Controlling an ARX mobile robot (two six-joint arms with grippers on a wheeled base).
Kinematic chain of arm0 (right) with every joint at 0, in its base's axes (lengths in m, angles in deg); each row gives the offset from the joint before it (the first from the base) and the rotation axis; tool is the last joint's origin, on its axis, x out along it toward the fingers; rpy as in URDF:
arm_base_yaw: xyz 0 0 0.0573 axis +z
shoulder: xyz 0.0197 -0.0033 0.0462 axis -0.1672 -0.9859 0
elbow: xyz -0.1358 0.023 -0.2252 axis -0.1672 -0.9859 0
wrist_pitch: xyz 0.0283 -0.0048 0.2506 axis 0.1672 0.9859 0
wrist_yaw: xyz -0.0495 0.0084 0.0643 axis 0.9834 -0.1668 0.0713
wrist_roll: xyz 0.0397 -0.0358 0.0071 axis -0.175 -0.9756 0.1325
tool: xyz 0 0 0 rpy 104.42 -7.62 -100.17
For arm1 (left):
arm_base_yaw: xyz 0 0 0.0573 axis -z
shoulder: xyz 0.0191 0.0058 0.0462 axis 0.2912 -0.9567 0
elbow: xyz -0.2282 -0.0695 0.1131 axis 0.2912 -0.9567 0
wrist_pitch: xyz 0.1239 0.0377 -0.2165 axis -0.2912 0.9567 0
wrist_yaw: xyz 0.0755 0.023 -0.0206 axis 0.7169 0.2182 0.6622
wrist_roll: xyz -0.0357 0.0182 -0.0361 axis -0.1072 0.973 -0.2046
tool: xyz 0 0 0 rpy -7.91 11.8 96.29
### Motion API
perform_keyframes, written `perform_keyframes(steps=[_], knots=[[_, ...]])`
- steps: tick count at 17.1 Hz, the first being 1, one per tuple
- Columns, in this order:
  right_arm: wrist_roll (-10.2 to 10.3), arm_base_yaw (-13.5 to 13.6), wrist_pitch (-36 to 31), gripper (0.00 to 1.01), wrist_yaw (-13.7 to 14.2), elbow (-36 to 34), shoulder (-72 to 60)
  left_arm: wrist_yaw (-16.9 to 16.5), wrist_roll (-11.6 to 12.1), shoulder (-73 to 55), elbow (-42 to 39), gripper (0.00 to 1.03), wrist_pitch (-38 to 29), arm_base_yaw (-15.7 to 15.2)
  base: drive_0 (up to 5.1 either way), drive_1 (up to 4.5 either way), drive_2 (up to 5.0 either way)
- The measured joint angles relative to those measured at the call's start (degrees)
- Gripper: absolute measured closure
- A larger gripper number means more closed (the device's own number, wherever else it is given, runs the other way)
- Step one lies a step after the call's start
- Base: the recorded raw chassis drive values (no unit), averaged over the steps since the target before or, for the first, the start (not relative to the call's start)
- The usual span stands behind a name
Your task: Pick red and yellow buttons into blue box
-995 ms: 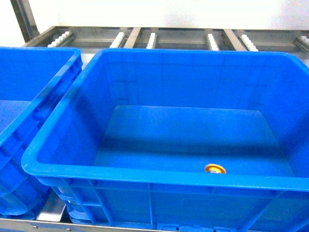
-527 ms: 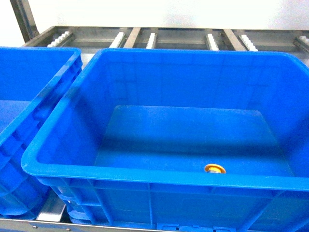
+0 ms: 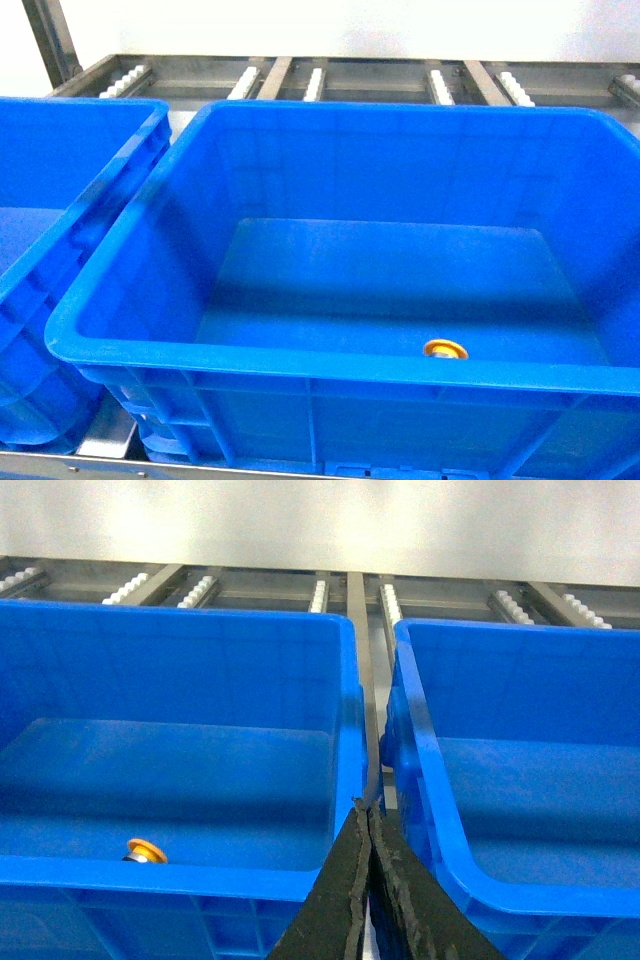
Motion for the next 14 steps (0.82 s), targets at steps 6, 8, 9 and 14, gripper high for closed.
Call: perform_keyframes(steps=[6,8,9,14], knots=[[0.00,0.00,0.02,0.99,0.00,0.00,0.00,-0.07,0.00,0.00,-0.02,1.01,0.11,0.00,0.0,0.00,0.0],[-0.02,0.00,0.02,0.87,0.00,0.00,0.00,-0.07,0.00,0.00,0.00,0.91,0.11,0.00,0.0,0.00,0.0],[-0.02,0.00,0.02,0.78,0.00,0.00,0.00,-0.07,0.00,0.00,0.00,0.82,0.11,0.00,0.0,0.00,0.0],[-0.02,0.00,0.02,0.32,0.00,0.00,0.00,-0.07,0.00,0.00,0.00,0.36,0.11,0.00,0.0,0.00,0.0]])
